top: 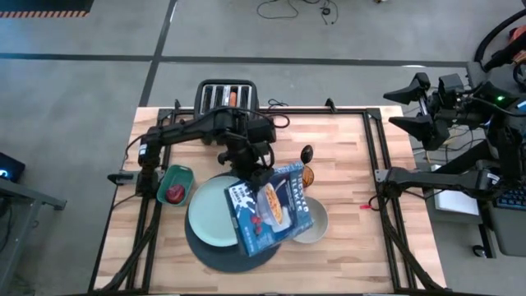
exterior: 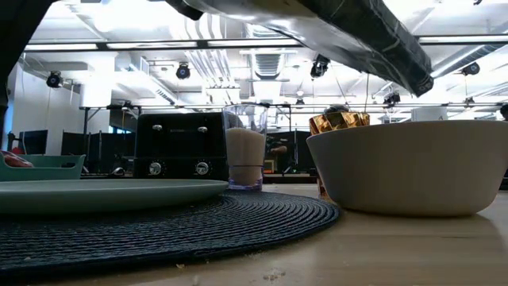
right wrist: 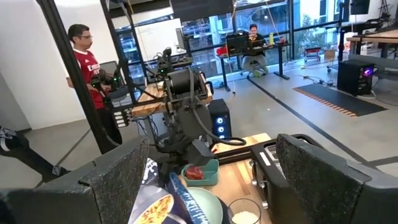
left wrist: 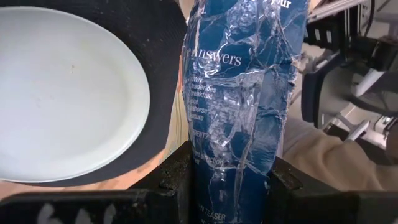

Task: Arrange a breakfast setting
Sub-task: Pour the cereal into the gray bowl

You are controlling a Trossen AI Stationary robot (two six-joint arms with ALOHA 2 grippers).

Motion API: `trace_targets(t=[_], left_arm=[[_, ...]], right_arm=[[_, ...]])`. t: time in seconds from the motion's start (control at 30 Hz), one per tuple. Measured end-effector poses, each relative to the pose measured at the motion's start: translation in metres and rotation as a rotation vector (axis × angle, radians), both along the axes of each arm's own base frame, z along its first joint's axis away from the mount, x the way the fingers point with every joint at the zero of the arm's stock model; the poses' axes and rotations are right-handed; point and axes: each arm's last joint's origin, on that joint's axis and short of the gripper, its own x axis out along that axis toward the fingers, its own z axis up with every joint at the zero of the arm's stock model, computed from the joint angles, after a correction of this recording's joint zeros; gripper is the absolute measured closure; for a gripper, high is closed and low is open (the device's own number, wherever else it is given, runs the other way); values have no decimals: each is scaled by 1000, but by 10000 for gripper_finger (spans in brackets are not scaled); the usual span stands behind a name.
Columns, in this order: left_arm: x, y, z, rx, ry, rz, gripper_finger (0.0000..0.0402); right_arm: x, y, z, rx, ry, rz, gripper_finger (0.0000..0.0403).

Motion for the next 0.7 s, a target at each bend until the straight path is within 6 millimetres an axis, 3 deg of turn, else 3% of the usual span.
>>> trace_targets(t=[0.7], left_arm=[[2,3,-15,-84,53,-19,302]], right_arm=[[0,0,0,-8,1,1,60]])
